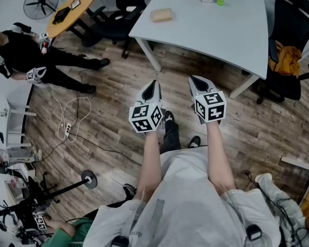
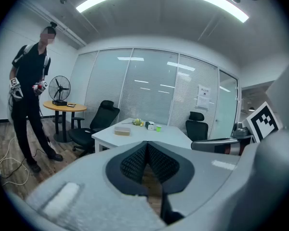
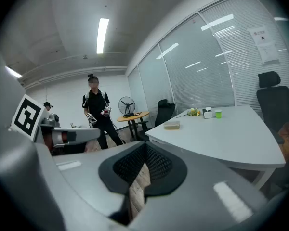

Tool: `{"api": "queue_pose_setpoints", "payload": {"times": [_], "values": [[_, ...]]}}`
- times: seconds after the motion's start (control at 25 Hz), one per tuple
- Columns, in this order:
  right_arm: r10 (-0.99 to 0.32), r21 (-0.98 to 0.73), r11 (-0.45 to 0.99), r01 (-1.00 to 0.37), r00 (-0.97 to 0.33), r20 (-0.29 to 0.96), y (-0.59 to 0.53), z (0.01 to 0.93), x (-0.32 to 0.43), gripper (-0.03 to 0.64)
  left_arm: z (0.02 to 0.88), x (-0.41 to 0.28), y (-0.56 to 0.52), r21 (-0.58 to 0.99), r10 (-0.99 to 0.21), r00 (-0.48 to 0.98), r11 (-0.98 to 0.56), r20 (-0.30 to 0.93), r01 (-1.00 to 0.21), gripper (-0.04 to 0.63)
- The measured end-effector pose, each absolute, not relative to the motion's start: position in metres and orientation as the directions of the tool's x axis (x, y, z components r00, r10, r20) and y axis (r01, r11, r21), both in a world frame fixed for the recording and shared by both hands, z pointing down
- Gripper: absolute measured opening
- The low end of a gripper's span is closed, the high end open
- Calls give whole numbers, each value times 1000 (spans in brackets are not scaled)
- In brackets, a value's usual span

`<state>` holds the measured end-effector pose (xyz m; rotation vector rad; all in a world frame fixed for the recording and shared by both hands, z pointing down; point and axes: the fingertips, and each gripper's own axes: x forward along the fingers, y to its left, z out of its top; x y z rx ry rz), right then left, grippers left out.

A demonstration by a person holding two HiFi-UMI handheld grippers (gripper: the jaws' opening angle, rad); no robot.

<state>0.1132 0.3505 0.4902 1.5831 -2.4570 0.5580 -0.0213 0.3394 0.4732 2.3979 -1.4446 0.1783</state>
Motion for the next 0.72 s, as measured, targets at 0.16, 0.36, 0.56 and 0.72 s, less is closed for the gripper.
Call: {"api": "queue_pose_setpoints", "payload": {"times": [0.16,0.36,0.56,0.72], "values": [[-857,-204,340,-918,-391,334,328,490,122,3,475,-21,316,215,-835,472,-425,282,-880,5],[-846,-241,338,-910,-405,347,299,498,128,2,484,-27,278,266,-815,479,-407,326,-874,6],[-841,-304,340,-890,-433,325,265,502,127,3,490,-35,239,291,-808,502,-423,309,-858,6],[-836,-283,334,-899,-421,351,229,508,119,3,488,-46,199,295,-810,513,-435,285,-850,6]]}}
